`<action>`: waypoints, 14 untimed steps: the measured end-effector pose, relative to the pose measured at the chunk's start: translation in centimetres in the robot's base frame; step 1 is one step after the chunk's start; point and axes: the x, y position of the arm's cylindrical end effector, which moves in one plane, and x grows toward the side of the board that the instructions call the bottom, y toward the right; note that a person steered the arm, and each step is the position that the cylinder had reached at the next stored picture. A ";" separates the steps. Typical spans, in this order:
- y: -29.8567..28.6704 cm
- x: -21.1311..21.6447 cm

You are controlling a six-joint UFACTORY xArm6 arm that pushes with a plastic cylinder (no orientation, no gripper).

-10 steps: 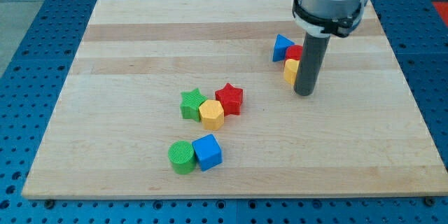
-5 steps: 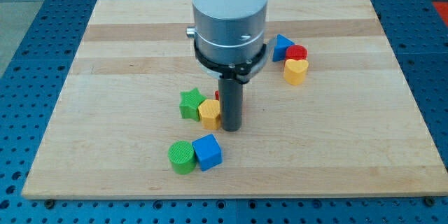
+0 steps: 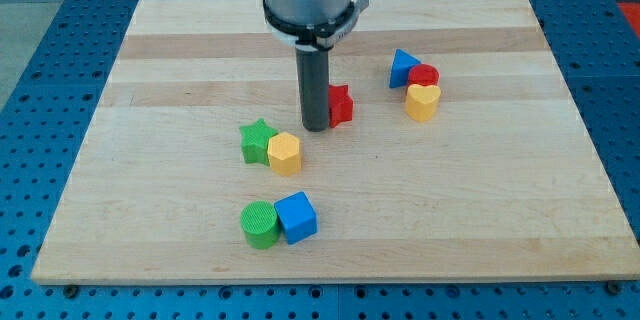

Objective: Push the red star to the left of the triangle

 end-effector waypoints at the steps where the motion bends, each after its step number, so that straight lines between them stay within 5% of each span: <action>1: 0.1 -1.8; 4: 2.4 1.9; 14: 4.5 -7.4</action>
